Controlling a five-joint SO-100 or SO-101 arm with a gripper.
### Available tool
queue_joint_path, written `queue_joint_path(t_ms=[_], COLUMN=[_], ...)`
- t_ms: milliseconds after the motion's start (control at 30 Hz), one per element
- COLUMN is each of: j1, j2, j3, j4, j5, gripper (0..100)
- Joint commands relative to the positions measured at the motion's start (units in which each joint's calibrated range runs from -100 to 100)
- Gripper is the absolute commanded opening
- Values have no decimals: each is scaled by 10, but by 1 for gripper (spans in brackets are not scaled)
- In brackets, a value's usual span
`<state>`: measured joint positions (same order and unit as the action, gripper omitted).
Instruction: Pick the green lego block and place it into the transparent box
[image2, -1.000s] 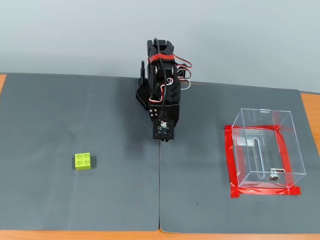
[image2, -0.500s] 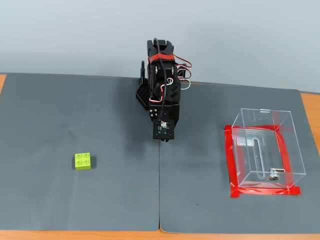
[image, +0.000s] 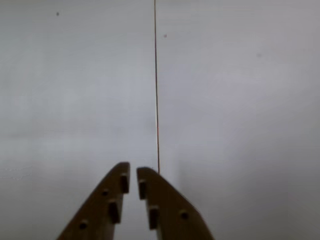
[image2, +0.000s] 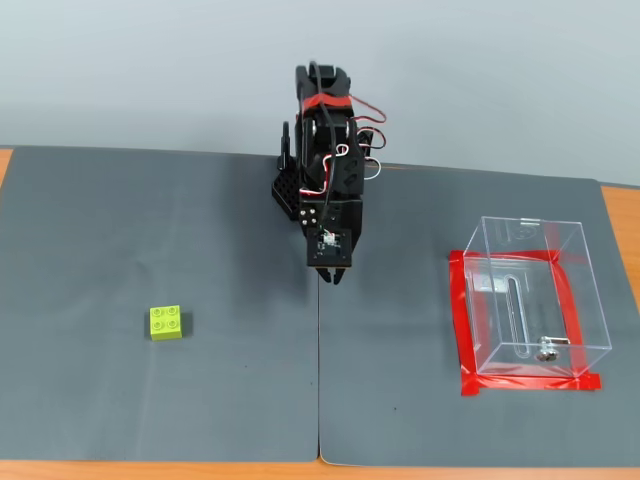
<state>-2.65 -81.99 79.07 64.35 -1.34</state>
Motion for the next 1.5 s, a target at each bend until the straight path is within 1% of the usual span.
queue_joint_path(t_ms=[0, 167, 400, 667, 1067, 1200, 1467], j1=[17, 66, 160, 253, 375, 395, 404], j2=[94, 217, 357, 452, 565, 614, 700], j3=[-92, -210, -357, -447, -541, -568, -614], j4=[-11, -10, -8, -9, -6, -3, -10], j5=[0, 0, -1, -6, -145, -155, -150], gripper=[2, 2, 2, 2, 2, 2, 3])
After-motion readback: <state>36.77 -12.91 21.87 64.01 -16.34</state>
